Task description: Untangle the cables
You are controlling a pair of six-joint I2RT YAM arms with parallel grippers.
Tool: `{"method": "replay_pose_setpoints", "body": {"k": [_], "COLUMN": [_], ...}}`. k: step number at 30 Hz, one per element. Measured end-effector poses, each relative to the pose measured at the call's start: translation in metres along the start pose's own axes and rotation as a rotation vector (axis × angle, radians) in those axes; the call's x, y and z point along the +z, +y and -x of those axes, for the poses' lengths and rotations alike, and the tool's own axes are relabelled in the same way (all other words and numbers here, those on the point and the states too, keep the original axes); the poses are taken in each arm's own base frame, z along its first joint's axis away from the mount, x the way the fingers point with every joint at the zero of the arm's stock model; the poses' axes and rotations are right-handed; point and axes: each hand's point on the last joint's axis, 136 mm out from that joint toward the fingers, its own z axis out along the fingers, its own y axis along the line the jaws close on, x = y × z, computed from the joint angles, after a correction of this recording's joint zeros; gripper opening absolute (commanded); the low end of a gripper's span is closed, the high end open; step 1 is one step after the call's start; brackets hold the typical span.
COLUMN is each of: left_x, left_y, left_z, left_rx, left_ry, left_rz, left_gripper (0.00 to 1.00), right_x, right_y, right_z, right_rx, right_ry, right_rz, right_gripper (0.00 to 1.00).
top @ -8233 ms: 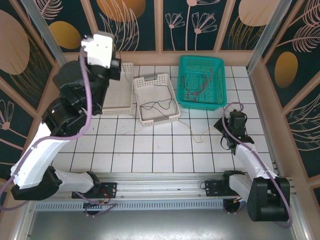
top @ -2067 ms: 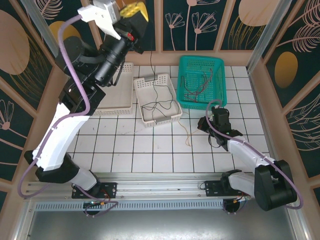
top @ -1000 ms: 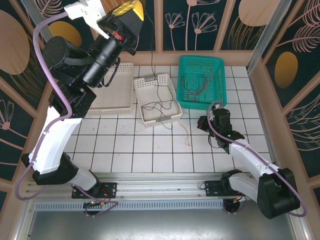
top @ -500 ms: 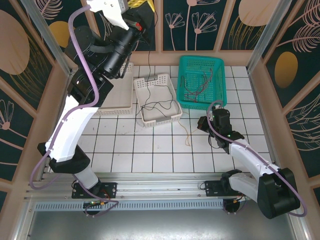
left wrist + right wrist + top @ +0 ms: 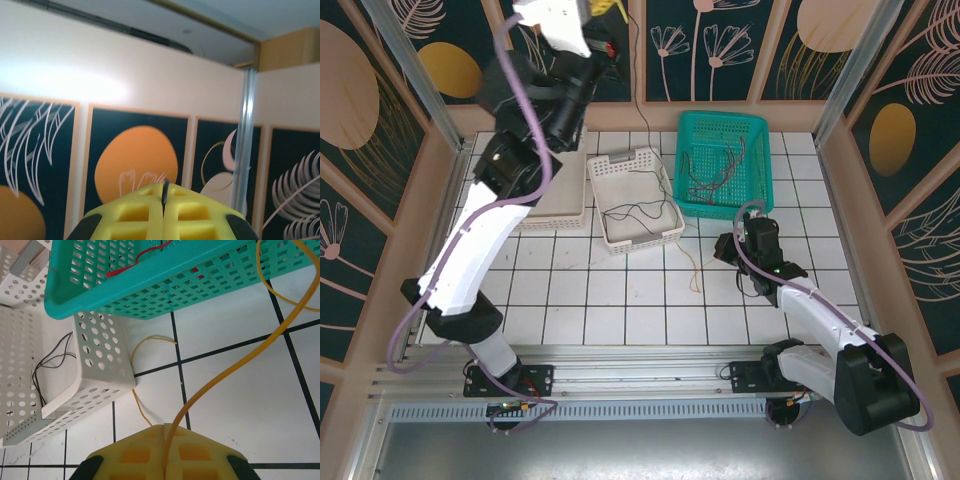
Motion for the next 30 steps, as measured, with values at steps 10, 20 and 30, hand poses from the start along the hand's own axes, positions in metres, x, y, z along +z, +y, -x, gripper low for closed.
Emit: {"method": "replay_pose_setpoints", "body": {"k": [10, 20, 30], "left_x": [0.038, 0.028, -0.014], "left_y": [0.037, 0.062, 0.079], "left_z": [-0.145, -0.198, -0.33], "left_rx": [0.106, 0.16, 0.213], "left_ry": [0.254, 0.355, 0.628], "left_rz": [0.108, 0.195, 0.227], "left_gripper": [0.0, 0.0, 0.0], "right_x": [-0.005, -0.005, -0.017], "right_y": [-0.003, -0.004, -0.001], "right_z": [-0.002, -0.002, 0.001], "right_rx": [-0.002, -0.003, -0.011], "right_ry": [-0.013, -0.015, -0.026], "right_rz": [-0.002, -0.006, -0.001], "right_gripper": [0.0, 0.0, 0.0]}}
